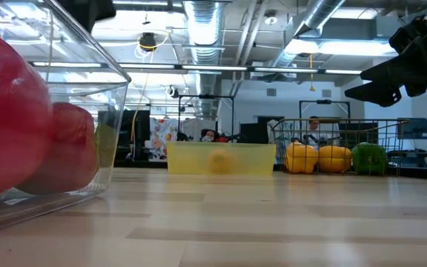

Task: Sort produce into baskets
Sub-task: Return to Home Position

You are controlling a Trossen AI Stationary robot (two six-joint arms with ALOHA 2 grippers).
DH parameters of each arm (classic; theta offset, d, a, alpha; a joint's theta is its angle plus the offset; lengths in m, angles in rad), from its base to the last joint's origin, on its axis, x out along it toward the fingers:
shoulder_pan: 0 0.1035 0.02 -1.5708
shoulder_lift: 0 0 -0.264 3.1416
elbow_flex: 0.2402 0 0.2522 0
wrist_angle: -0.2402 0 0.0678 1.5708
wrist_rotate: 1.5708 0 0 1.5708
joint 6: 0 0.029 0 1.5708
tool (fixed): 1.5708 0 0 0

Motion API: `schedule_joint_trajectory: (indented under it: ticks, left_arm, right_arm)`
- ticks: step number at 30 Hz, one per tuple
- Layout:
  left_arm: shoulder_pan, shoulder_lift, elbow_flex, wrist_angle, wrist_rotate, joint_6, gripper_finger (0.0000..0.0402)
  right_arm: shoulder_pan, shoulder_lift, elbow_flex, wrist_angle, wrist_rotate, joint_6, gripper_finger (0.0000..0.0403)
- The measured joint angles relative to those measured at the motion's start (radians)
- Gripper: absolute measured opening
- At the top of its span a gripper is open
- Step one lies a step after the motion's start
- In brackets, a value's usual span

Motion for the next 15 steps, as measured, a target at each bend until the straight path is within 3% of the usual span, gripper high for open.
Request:
schedule_joint_trajectory:
  ticks: [8,15]
  left_arm:
    - [-0.066,-0.303,-0.028,-0.098,-0.431,-0.007,0.0387]
    - [-0.153,-0.607,-0.306,0.100,-0.646,0.017,0.0387]
  right_arm:
    - [0.000,0.000,0.000,0.000,0.001,-0.002,0.0397]
    - [0.000,0.000,0.000,0.000,0.001,-0.002,0.0397]
